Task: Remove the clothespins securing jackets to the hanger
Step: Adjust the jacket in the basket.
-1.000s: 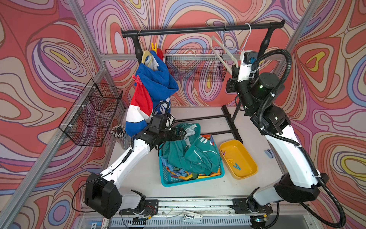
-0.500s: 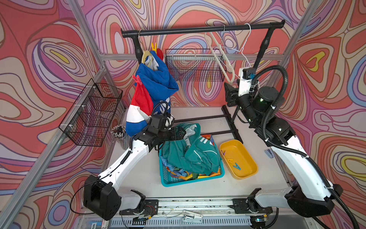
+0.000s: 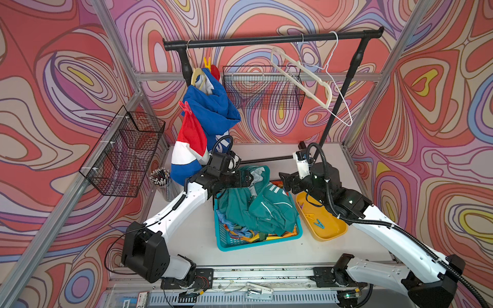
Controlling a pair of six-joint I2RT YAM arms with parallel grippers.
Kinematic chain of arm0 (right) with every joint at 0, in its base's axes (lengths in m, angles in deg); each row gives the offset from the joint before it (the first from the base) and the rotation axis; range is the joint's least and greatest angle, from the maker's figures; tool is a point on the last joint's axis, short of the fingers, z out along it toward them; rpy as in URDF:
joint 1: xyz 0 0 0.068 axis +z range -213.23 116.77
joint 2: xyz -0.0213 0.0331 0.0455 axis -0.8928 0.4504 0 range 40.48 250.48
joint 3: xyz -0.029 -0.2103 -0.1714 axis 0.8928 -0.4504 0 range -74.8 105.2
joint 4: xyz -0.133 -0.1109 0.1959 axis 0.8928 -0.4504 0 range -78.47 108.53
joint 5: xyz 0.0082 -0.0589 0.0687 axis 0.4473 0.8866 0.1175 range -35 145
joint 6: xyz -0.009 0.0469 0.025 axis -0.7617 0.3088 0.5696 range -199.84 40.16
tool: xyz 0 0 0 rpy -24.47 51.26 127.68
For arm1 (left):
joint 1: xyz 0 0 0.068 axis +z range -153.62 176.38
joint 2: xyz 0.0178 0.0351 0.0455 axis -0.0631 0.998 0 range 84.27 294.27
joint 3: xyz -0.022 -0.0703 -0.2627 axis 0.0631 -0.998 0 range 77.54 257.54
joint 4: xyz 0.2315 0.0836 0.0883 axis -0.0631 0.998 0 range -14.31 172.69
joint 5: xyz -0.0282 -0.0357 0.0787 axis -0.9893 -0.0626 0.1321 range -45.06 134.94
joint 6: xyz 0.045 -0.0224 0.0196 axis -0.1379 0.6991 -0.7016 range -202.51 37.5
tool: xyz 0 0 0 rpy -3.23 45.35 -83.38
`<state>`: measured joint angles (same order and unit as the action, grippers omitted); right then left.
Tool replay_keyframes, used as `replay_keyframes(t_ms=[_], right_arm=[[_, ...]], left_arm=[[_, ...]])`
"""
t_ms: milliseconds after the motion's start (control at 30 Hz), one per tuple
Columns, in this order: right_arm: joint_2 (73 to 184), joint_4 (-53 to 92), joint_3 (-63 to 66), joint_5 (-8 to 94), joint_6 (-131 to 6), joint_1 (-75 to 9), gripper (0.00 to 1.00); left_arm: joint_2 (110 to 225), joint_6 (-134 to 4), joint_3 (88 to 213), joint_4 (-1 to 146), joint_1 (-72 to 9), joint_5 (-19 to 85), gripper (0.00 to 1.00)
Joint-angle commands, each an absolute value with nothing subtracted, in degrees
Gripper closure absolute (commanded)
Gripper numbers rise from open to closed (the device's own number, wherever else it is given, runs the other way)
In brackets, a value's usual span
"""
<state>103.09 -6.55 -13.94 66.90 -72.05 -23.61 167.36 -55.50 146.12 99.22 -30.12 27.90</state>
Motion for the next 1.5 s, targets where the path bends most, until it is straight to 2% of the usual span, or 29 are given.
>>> replay_keyframes(t_ms=[0,67,100,167,300,333,500,600,767,900,1033,1400,1433,1467], right_arm=[[100.0,-5.9,-20.1,64.0,-65.6,-23.3,0.09],[98.4,-4.3,-24.5,63.3,-63.6,-23.4,0.09],[97.9,-3.9,-26.3,63.2,-62.8,-23.4,0.08],[97.4,-3.9,-29.0,62.6,-61.0,-23.4,0.08],[96.7,-1.6,-33.9,60.0,-57.8,-23.4,0.11],[96.4,-0.6,-35.1,59.6,-57.2,-23.4,0.12],[94.5,4.0,-37.6,56.4,-55.9,-23.4,0.19],[94.5,4.5,-37.6,55.9,-55.8,-23.4,0.29],[95.1,5.9,-38.4,56.8,-55.0,-23.4,0.53],[96.5,6.5,-38.2,57.4,-54.3,-23.4,0.56],[99.3,8.0,-38.0,57.0,-52.3,-23.4,0.67],[101.3,11.4,-41.7,62.1,-46.4,-21.0,0.71],[101.6,11.5,-41.8,62.4,-46.3,-20.8,0.71],[101.9,11.5,-41.7,62.6,-46.4,-20.6,0.71]], left_arm=[[169.3,-57.0,148.3,97.0,-30.5,26.9,0.02],[170.2,-57.3,148.4,96.1,-30.6,26.0,0.11],[170.6,-57.2,148.4,95.5,-30.6,25.4,0.2],[171.3,-57.1,148.6,94.8,-30.6,23.9,0.41],[170.1,-55.7,146.8,91.2,-30.8,19.0,0.96],[168.7,-55.1,145.6,89.0,-31.1,18.7,1.0],[160.4,-55.4,142.2,88.7,-37.0,23.7,1.0],[154.8,-53.3,139.4,88.6,-41.8,27.7,1.0],[147.2,-50.1,134.9,92.2,-54.0,39.6,1.0],[142.9,-44.1,129.0,91.3,-63.0,47.8,1.0],[141.1,-37.3,122.8,89.2,-68.1,52.2,1.0],[141.2,-30.1,111.9,88.6,-68.3,57.7,1.0],[141.1,-30.5,112.5,89.6,-68.3,58.2,0.95],[140.7,-31.3,113.7,91.1,-68.3,58.6,0.84]])
